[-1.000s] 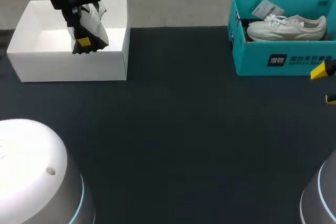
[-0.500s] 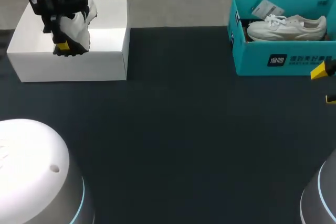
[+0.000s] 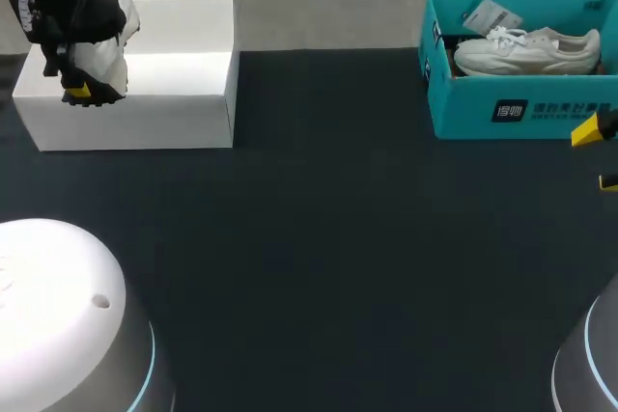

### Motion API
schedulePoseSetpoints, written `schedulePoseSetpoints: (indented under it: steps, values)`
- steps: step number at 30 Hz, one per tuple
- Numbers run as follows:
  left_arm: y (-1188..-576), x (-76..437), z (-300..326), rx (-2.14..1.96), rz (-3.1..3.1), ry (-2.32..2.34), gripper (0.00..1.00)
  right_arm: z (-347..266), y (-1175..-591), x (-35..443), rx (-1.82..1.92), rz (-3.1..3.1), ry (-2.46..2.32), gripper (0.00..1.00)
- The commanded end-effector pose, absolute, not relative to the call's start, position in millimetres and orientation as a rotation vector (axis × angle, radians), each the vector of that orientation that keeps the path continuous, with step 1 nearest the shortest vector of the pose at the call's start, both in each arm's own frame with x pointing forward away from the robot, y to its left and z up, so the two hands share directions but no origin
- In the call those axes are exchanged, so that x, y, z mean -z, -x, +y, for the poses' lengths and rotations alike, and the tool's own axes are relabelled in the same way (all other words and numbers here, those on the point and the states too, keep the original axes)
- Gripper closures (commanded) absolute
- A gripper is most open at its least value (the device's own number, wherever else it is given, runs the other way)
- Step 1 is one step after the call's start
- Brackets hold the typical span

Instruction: Take the shoe out of the shoebox, open the shoe tongue, remove and reinsert the insole, then place the shoe into the shoebox

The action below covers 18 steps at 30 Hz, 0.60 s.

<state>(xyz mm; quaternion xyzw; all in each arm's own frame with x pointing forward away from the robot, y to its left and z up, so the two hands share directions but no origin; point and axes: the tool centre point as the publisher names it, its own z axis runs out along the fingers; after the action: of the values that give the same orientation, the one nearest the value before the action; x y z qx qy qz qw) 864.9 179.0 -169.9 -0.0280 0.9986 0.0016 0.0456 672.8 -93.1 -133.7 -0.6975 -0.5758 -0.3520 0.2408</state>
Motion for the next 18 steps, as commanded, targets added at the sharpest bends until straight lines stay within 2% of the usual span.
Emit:
schedulePoseSetpoints:
  steps: [1,18]
  values:
    - [-878,164,199,0.032,3.05,0.091,1.0,-93,-672,134,0.963,-1.575,1.911,0.0]
    - [-891,155,216,-0.035,3.109,0.16,1.0,-93,-672,134,0.963,-1.575,1.911,0.0]
